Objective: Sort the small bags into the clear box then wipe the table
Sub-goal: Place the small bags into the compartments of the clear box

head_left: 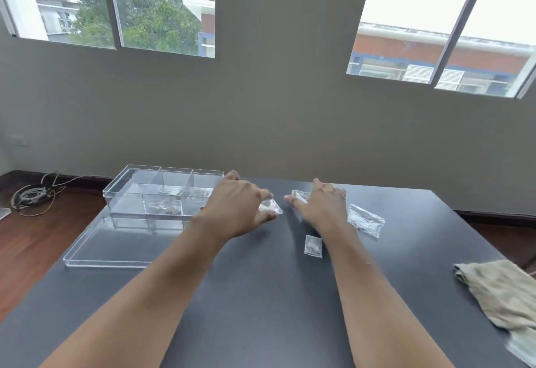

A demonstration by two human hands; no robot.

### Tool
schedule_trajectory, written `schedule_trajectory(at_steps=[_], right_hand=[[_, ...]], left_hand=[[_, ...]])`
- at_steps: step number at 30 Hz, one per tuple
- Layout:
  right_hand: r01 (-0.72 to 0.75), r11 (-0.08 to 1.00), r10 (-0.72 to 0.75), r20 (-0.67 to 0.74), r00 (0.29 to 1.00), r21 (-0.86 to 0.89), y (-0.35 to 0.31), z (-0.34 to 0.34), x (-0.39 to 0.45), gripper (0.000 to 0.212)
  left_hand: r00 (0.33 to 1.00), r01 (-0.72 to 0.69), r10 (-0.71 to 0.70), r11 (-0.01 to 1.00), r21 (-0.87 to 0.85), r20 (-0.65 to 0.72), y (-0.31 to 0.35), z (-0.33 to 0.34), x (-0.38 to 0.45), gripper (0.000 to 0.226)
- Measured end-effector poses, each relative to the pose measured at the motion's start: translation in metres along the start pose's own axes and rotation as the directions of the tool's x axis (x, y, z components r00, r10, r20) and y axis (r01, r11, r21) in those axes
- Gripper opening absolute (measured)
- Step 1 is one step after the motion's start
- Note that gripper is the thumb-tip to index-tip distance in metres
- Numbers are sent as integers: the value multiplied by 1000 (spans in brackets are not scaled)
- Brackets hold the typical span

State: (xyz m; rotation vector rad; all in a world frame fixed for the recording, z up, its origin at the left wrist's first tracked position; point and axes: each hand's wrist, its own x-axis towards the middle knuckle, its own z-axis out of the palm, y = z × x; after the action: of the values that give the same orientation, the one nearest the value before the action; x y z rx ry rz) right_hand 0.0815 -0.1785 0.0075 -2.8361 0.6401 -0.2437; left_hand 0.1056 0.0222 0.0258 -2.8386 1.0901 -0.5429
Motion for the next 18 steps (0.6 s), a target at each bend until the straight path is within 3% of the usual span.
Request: schedule_trajectory(at_steps=[2, 9, 15, 18], right_hand=[[-35, 999, 34, 36, 999, 10, -5, 2, -6, 97], [-73, 987, 70, 26, 997, 146, -21, 4, -14, 43], [-51, 987, 55, -21, 998, 154, -11, -5, -14, 14], [-61, 983, 74, -70, 995, 172, -8, -7, -14, 19]], left_hand=[[997, -24, 21, 999, 31, 71, 5, 9, -2, 55], [995, 5, 9, 991, -135, 101, -2, 10, -16, 43], [990, 34, -17, 992, -120, 140, 2, 3, -13, 49], [991, 72, -49, 979, -193, 122, -2, 5, -13, 54]])
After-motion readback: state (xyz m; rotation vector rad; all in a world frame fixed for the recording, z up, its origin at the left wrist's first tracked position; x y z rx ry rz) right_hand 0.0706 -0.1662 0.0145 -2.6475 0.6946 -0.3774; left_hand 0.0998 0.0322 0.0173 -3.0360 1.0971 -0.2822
